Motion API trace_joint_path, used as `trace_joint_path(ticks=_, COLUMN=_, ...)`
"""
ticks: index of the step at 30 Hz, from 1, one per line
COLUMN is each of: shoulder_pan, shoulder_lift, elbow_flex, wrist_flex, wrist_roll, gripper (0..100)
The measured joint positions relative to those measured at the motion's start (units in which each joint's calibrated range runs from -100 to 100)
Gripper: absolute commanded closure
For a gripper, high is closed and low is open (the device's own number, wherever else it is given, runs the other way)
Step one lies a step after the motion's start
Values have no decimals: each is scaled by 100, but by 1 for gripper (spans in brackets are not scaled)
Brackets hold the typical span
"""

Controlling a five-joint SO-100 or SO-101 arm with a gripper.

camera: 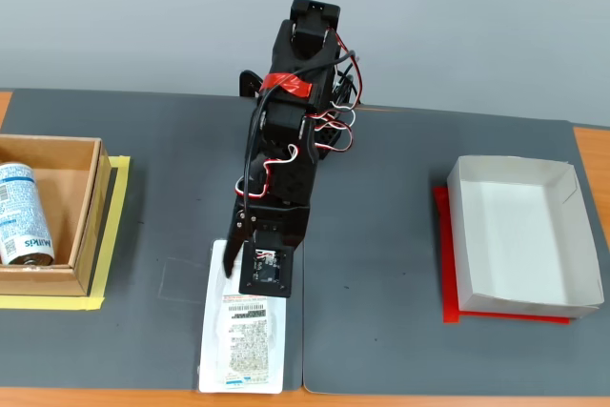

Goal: Pick the sandwich and put it in the gray box

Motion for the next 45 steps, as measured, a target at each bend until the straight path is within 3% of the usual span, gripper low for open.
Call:
trace_joint_path(ticks=32, shoulder_pan=-295, shoulder_lift=901, elbow_flex=-18, wrist_flex=130, wrist_roll=0, gripper=61)
trace_joint_path(ticks=45, shoulder_pan=-162, shoulder_lift=1376, elbow_flex=-18, wrist_flex=-295, wrist_roll=0, gripper=61)
